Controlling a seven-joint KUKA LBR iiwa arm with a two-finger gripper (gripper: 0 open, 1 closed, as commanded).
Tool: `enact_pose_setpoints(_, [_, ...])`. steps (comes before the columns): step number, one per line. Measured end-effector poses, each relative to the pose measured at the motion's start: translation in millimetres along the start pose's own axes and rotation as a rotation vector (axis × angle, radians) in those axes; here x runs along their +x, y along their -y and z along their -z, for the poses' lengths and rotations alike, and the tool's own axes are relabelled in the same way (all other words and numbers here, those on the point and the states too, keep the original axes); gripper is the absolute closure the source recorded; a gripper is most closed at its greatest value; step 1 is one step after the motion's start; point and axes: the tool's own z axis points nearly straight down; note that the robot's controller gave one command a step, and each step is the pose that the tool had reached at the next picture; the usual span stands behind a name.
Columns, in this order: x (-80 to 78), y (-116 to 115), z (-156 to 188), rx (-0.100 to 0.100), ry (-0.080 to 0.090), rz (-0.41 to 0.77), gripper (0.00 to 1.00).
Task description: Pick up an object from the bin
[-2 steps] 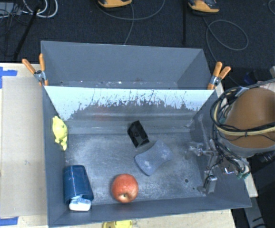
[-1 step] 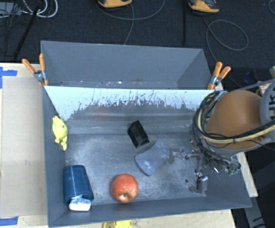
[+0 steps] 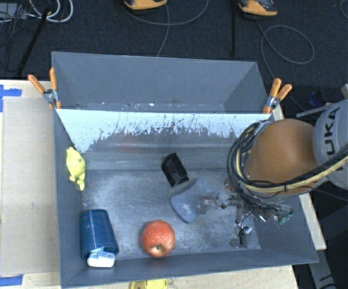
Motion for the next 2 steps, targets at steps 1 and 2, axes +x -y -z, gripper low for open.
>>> enact_pose_setpoints(1, [-54.3, -15.4, -62.2, 0.003, 0.003, 0.341, 0.00])
enact_pose_setpoints(2, [-82.2, -25.6, -64.0, 0.001, 0.002, 0.578, 1.00])
